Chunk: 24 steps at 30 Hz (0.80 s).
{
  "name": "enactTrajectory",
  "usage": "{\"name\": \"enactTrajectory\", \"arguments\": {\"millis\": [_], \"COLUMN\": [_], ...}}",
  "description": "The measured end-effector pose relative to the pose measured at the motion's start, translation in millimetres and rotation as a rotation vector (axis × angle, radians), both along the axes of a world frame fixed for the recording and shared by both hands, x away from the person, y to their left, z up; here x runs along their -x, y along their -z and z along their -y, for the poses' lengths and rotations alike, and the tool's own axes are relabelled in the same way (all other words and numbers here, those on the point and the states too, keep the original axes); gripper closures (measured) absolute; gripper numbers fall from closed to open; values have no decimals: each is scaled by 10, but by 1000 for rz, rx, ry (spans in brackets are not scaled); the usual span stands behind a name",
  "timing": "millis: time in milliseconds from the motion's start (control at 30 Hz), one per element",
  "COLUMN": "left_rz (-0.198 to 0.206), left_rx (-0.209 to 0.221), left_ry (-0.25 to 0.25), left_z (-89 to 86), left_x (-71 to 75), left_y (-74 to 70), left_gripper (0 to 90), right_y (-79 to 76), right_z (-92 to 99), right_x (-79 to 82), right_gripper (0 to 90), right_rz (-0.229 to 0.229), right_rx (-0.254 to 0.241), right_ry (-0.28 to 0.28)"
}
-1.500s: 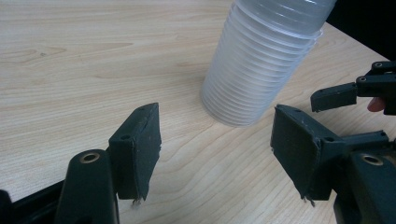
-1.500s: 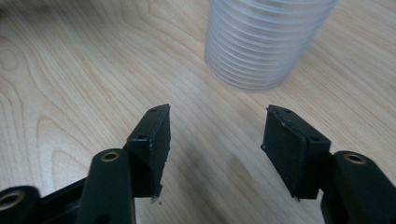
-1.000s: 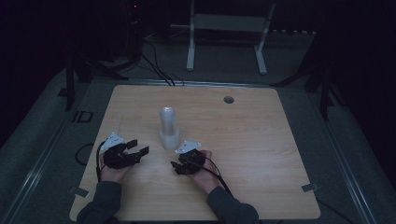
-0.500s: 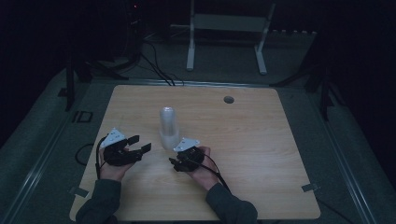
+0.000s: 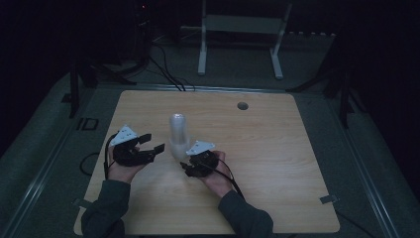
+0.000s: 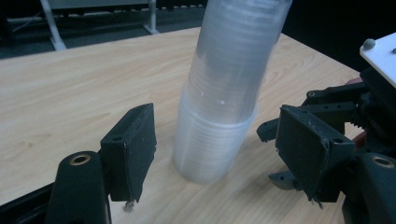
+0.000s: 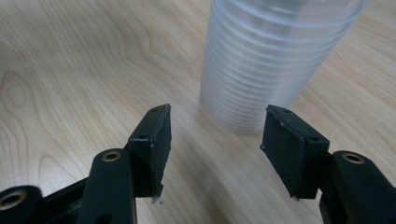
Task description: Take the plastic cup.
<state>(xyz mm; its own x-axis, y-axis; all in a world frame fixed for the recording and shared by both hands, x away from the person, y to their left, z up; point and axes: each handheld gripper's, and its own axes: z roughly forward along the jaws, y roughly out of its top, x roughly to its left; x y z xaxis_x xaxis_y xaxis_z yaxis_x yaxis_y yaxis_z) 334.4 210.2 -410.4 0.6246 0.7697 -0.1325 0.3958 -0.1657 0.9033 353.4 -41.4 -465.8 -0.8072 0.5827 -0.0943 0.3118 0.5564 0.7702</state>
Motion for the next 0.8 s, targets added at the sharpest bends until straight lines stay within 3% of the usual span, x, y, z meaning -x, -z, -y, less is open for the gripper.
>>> {"name": "enactTrajectory", "arguments": {"millis": [567,800], "left_rz": [54,72], "left_rx": [-41,-49], "left_ry": [41,49], "left_z": [207,277], "left_x": [-185,-261], "left_y": [-181,-205], "left_gripper": [290,276], "right_y": [-83,-78], "right_z": [31,-5], "right_x": [-90,-108], "right_gripper": [436,384], "right_rz": [17,21], "right_rx": [-14,-7], "right_ry": [28,46]}}
